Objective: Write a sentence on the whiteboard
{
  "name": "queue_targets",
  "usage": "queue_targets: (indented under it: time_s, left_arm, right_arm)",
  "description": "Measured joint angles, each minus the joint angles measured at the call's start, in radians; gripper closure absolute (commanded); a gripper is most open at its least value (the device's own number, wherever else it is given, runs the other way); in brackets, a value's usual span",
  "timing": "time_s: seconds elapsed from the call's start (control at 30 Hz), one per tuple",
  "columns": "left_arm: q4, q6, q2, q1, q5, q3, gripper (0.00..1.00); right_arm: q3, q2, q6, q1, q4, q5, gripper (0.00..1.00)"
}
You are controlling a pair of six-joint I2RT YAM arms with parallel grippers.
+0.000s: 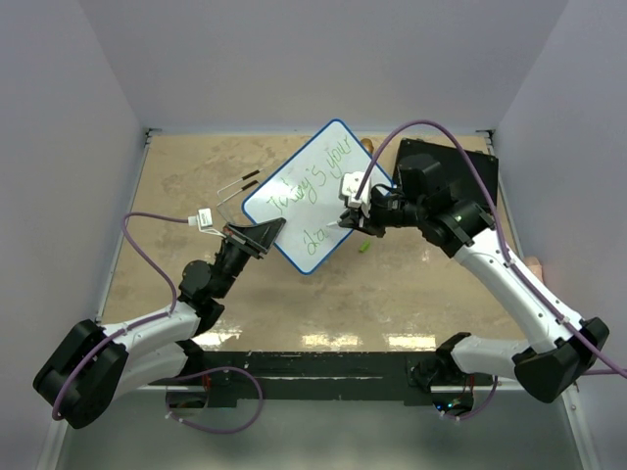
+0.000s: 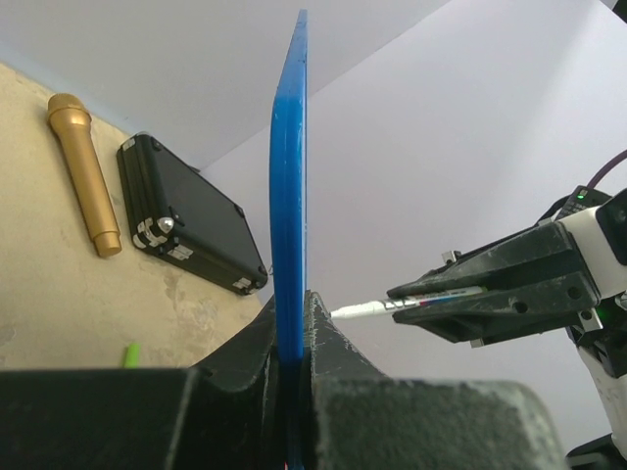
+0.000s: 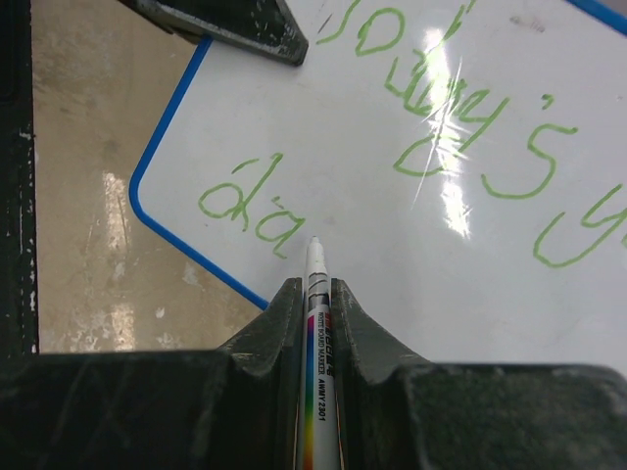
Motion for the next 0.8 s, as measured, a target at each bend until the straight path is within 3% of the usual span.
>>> queue_targets:
  time_s: [0.8]
  left_arm:
    - [-0.003,-0.001,0.0,0.006,0.003,-0.001,1.0]
  right_arm:
    - [-0.004,0.037,0.016,-0.001,0.037,0.001,1.0]
